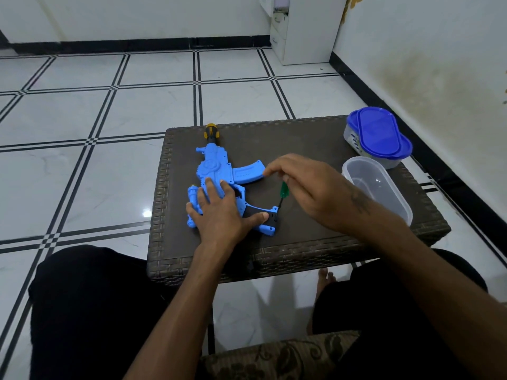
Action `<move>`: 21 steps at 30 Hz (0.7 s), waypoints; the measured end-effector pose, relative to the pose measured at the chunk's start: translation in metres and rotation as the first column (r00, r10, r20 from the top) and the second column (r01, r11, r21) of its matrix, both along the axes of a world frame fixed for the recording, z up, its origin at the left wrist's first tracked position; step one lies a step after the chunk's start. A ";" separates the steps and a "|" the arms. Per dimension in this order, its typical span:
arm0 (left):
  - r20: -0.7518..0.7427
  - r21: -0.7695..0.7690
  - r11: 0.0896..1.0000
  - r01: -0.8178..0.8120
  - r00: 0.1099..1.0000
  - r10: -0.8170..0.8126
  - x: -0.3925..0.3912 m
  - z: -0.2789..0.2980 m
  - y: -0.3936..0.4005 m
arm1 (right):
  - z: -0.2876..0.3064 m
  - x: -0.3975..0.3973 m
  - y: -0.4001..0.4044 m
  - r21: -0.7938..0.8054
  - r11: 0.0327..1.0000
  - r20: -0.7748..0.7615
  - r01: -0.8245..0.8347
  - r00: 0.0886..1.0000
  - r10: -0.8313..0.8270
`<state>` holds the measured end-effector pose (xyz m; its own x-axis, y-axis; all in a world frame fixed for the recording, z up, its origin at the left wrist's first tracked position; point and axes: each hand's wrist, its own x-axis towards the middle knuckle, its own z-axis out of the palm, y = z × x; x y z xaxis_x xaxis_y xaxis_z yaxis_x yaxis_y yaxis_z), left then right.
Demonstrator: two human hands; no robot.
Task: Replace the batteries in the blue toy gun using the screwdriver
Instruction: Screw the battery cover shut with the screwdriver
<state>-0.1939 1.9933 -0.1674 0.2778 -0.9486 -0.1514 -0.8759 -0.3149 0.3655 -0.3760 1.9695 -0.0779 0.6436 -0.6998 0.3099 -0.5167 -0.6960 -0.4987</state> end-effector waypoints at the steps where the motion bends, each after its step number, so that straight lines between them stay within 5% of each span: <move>1: 0.000 0.000 1.000 -0.001 1.000 0.001 0.000 0.000 0.000 | 0.000 -0.001 -0.001 0.022 1.000 0.017 -0.003 1.000 0.003; 10: -0.008 -0.001 1.000 0.000 1.000 0.000 0.000 0.000 0.000 | -0.001 0.005 0.000 -0.185 0.972 -0.139 0.145 0.975 -0.172; 16: -0.015 -0.005 1.000 0.001 1.000 -0.001 0.000 0.000 0.000 | 0.000 0.003 0.008 0.047 0.997 -0.092 -0.057 0.994 0.061; 21: 0.006 -0.004 1.000 0.005 1.000 -0.005 0.000 0.000 0.000 | -0.001 0.002 0.007 0.059 0.998 -0.070 -0.014 0.997 0.018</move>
<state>-0.1937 1.9930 -0.1675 0.2739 -0.9506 -0.1463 -0.8797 -0.3091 0.3614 -0.3739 1.9764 -0.0794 0.6737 -0.7046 0.2229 -0.5406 -0.6755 -0.5014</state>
